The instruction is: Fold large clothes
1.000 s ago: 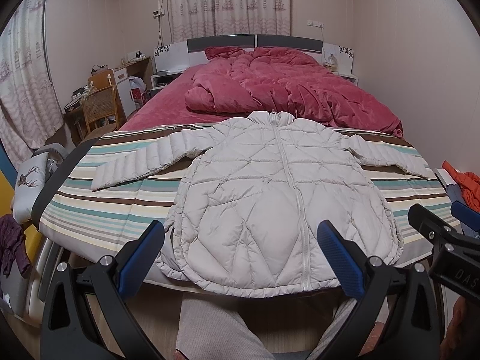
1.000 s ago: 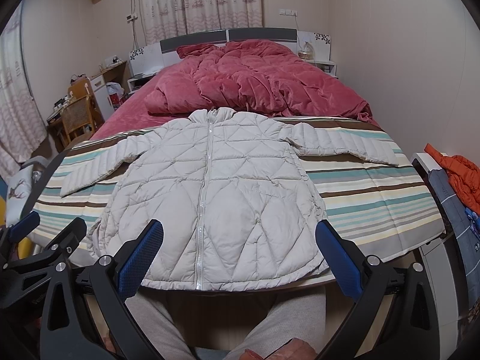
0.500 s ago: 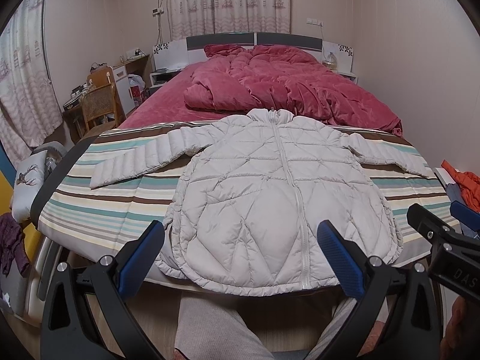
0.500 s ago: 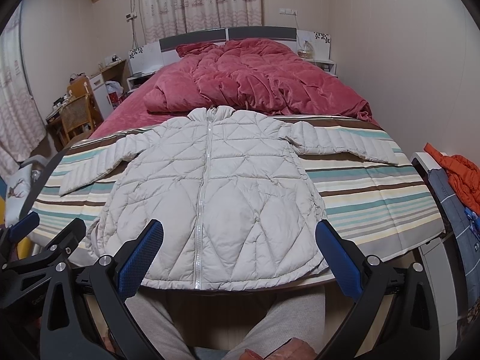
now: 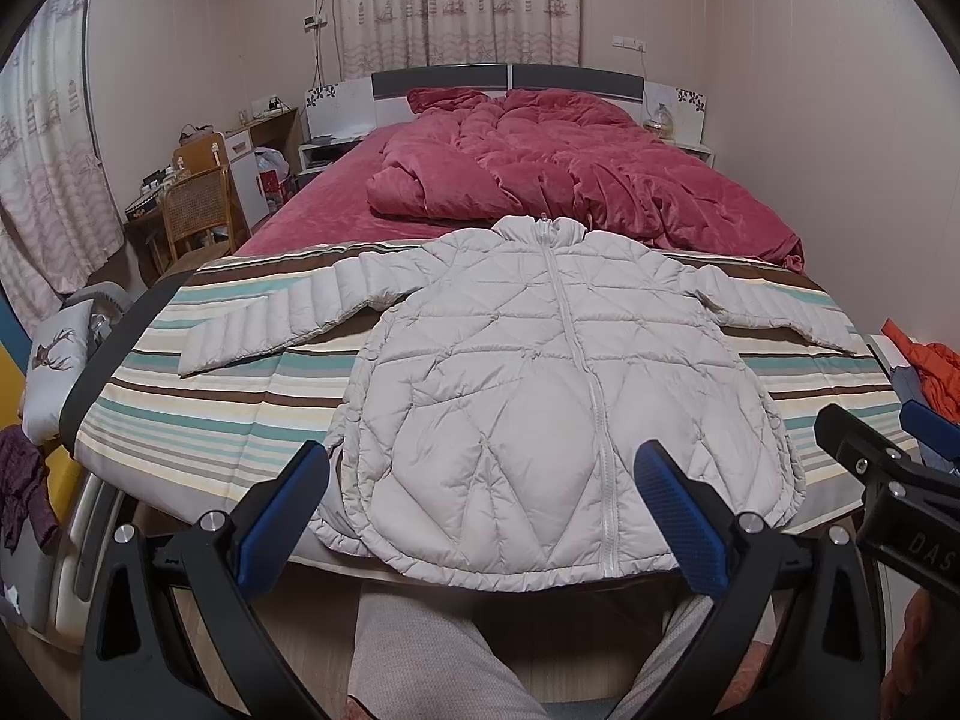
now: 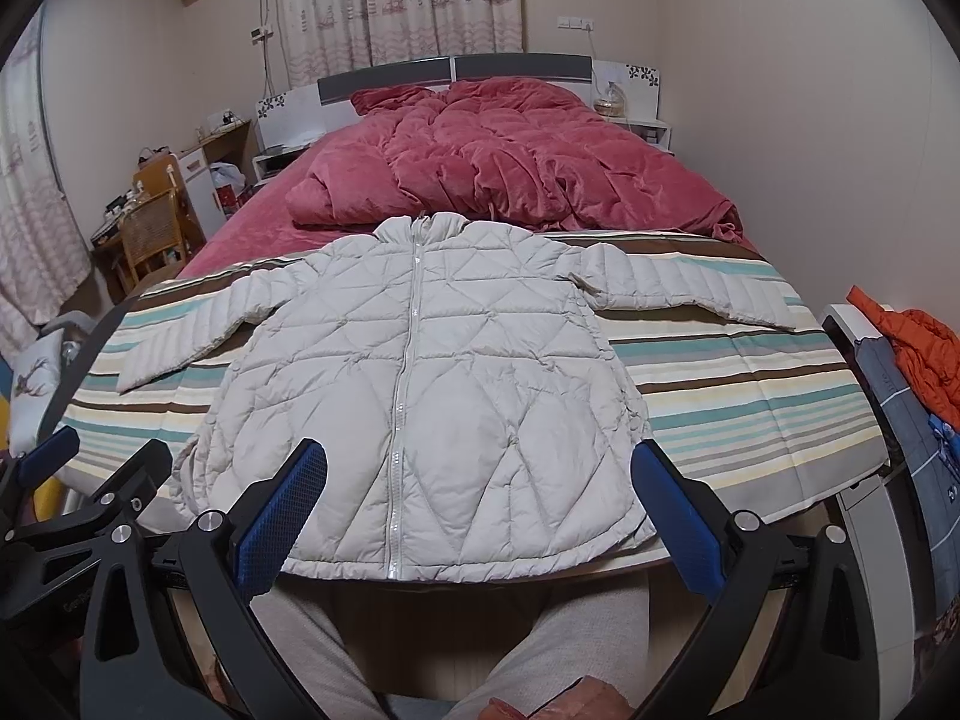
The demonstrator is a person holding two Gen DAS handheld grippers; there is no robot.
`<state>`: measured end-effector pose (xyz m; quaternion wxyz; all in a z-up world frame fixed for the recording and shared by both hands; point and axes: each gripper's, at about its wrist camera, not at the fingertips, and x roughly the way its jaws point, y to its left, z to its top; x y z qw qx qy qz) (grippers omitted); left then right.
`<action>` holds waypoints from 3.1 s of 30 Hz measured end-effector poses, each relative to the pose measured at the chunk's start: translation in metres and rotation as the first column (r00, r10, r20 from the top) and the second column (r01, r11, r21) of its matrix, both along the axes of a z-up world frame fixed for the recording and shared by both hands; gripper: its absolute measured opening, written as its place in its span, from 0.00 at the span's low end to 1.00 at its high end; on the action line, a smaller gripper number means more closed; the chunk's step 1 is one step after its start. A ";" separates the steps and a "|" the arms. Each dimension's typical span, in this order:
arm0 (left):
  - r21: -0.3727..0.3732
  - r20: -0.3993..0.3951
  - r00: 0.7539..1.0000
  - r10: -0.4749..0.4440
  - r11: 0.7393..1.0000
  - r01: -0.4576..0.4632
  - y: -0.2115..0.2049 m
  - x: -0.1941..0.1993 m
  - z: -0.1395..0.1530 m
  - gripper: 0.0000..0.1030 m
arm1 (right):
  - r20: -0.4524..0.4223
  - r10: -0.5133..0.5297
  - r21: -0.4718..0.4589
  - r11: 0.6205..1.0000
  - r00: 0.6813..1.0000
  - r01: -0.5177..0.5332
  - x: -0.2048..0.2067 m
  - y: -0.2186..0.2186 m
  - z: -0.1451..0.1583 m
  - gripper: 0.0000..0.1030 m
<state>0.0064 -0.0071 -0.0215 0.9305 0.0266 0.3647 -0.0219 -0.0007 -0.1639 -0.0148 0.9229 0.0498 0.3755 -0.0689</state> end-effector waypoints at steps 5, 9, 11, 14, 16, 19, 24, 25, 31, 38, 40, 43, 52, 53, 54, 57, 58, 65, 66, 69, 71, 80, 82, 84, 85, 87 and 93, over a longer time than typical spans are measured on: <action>0.002 -0.004 1.000 0.000 1.000 0.000 -0.001 0.001 -0.001 0.98 | -0.008 -0.001 0.000 1.000 1.000 0.001 0.003 -0.003 -0.004 0.97; -0.007 -0.023 1.000 -0.007 1.000 0.007 -0.001 0.008 -0.012 0.98 | -0.017 -0.002 0.011 1.000 1.000 0.003 0.017 -0.012 -0.013 0.97; -0.023 -0.028 1.000 -0.007 1.000 0.007 0.001 0.016 -0.019 0.98 | -0.010 0.000 -0.008 1.000 1.000 -0.001 0.026 -0.015 -0.018 0.97; 0.000 0.026 0.999 0.030 1.000 -0.030 0.004 0.028 -0.034 0.98 | -0.003 0.026 0.019 0.999 1.000 -0.026 0.047 -0.029 -0.033 0.97; 0.061 0.044 0.997 0.066 0.996 -0.069 0.002 0.043 -0.045 0.98 | -0.013 0.028 0.065 0.998 1.000 -0.027 0.064 -0.044 -0.048 0.97; 0.079 -0.014 0.996 0.091 0.993 -0.090 0.005 0.075 -0.067 0.98 | -0.040 -0.013 0.193 0.981 0.999 0.021 0.089 -0.075 -0.075 0.97; 0.014 -0.148 0.980 0.130 0.992 -0.129 0.021 0.127 -0.108 0.98 | -0.149 -0.174 0.287 0.934 0.973 0.211 0.133 -0.144 -0.132 0.97; 0.009 -0.161 0.978 0.132 0.991 -0.133 0.024 0.135 -0.114 0.98 | -0.158 -0.188 0.270 0.936 0.969 0.226 0.139 -0.154 -0.138 0.97; 0.024 -0.181 0.969 0.168 0.986 -0.166 0.035 0.187 -0.139 0.98 | -0.143 -0.311 0.248 0.908 0.940 0.338 0.172 -0.235 -0.161 0.97; 0.030 -0.113 0.979 0.172 0.985 -0.170 0.041 0.232 -0.140 0.98 | -0.132 -0.480 0.419 0.766 0.868 0.487 0.204 -0.341 -0.187 0.92; 0.039 -0.125 0.973 0.195 0.981 -0.191 0.046 0.246 -0.144 0.98 | -0.138 -0.514 0.457 0.725 0.846 0.515 0.212 -0.362 -0.195 0.86; 0.043 -0.122 0.969 0.214 0.977 -0.210 0.053 0.260 -0.151 0.98 | -0.148 -0.564 0.536 0.644 0.812 0.545 0.220 -0.392 -0.208 0.67; 0.079 -0.125 0.953 0.276 0.960 -0.268 0.076 0.281 -0.181 0.98 | -0.156 -0.713 0.722 0.389 0.683 0.572 0.226 -0.456 -0.242 0.51; 0.073 -0.124 0.954 0.275 0.961 -0.267 0.077 0.281 -0.183 0.98 | -0.143 -0.726 0.740 0.373 0.673 0.560 0.225 -0.459 -0.243 0.51; 0.065 -0.123 0.954 0.273 0.962 -0.267 0.078 0.281 -0.185 0.98 | -0.132 -0.736 0.751 0.363 0.663 0.552 0.225 -0.463 -0.243 0.51; 0.053 -0.122 0.954 0.274 0.962 -0.270 0.078 0.281 -0.191 0.98 | -0.114 -0.750 0.757 0.359 0.652 0.546 0.231 -0.472 -0.242 0.51; 0.055 -0.124 0.953 0.277 0.961 -0.272 0.078 0.281 -0.193 0.98 | -0.110 -0.752 0.755 0.361 0.649 0.547 0.233 -0.473 -0.242 0.51; 0.079 -0.132 0.947 0.292 0.956 -0.283 0.074 0.283 -0.204 0.98 | -0.108 -0.775 0.680 0.399 0.622 0.615 0.250 -0.490 -0.239 0.34; 0.085 -0.135 0.947 0.292 0.956 -0.282 0.073 0.284 -0.206 0.98 | -0.112 -0.777 0.656 0.411 0.620 0.633 0.253 -0.493 -0.238 0.31; 0.090 -0.146 0.946 0.290 0.956 -0.279 0.072 0.285 -0.209 0.98 | -0.125 -0.764 0.586 0.458 0.633 0.669 0.262 -0.496 -0.235 0.14; 0.085 -0.151 0.946 0.288 0.957 -0.278 0.073 0.286 -0.211 0.98 | -0.121 -0.757 0.556 0.484 0.642 0.675 0.266 -0.494 -0.233 0.09; 0.086 -0.149 0.943 0.298 0.954 -0.288 0.073 0.285 -0.214 0.98 | 0.020 -0.655 0.240 0.737 0.755 0.632 0.292 -0.445 -0.188 0.06; 0.082 -0.147 0.942 0.300 0.953 -0.291 0.073 0.284 -0.214 0.98 | 0.049 -0.612 0.162 0.785 0.790 0.598 0.301 -0.424 -0.178 0.06; 0.080 -0.145 0.942 0.302 0.953 -0.294 0.073 0.284 -0.214 0.98 | 0.093 -0.560 0.057 0.828 0.823 0.557 0.310 -0.399 -0.165 0.06; 0.078 -0.144 0.942 0.303 0.953 -0.294 0.073 0.284 -0.214 0.98 | 0.114 -0.532 0.002 0.845 0.839 0.535 0.313 -0.386 -0.160 0.04; 0.073 -0.144 0.942 0.303 0.953 -0.295 0.074 0.283 -0.214 0.98 | 0.157 -0.468 -0.094 0.870 0.870 0.485 0.317 -0.357 -0.150 0.04; 0.063 -0.143 0.942 0.303 0.953 -0.297 0.075 0.283 -0.215 0.98 | 0.208 -0.240 -0.349 0.887 0.948 0.301 0.339 -0.260 -0.140 0.04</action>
